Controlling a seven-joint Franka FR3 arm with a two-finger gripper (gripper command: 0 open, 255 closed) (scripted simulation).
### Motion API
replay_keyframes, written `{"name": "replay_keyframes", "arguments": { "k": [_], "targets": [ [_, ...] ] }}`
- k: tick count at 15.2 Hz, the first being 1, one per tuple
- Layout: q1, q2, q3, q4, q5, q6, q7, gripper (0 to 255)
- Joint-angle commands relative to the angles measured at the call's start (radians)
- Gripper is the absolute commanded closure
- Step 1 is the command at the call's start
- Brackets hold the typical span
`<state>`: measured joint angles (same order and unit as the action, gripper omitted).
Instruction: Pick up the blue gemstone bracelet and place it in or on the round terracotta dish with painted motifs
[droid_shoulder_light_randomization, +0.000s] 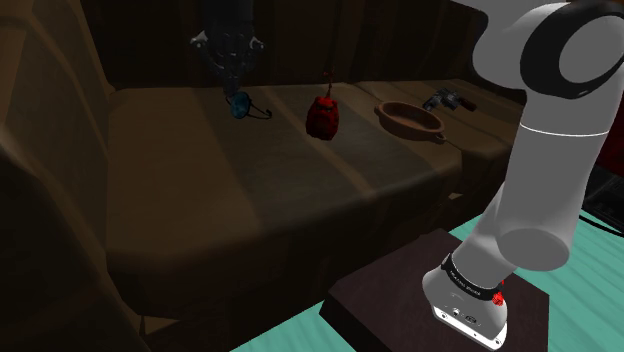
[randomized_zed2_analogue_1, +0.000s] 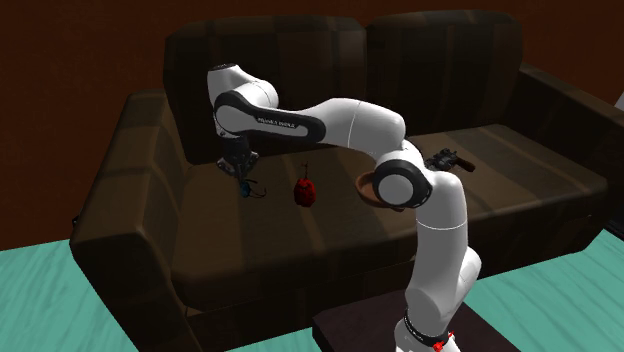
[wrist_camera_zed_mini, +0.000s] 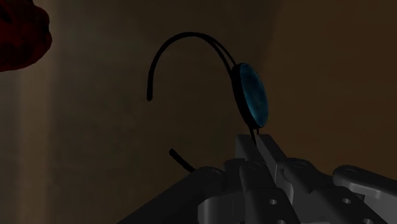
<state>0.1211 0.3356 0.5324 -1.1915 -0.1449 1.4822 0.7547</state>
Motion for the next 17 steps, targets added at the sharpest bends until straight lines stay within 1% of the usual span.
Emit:
{"name": "replay_keyframes", "arguments": {
  "k": [1, 6, 10, 11, 13, 15, 17],
  "targets": [
    [0.013, 0.021, 0.0, 0.059, -0.011, -0.041, 0.003, 255],
    [0.052, 0.076, -0.002, 0.213, -0.04, -0.142, 0.009, 255],
    [0.102, 0.14, -0.007, 0.374, -0.075, -0.238, 0.011, 255],
    [0.047, 0.067, -0.001, 0.26, -0.039, -0.196, -0.004, 255],
    [-0.042, -0.05, 0.005, 0.093, 0.02, -0.139, -0.045, 255],
    [-0.108, -0.151, -0.004, -0.034, 0.074, -0.101, -0.095, 255],
    [-0.157, -0.242, -0.025, -0.139, 0.122, -0.076, -0.15, 255]
  ]
}}
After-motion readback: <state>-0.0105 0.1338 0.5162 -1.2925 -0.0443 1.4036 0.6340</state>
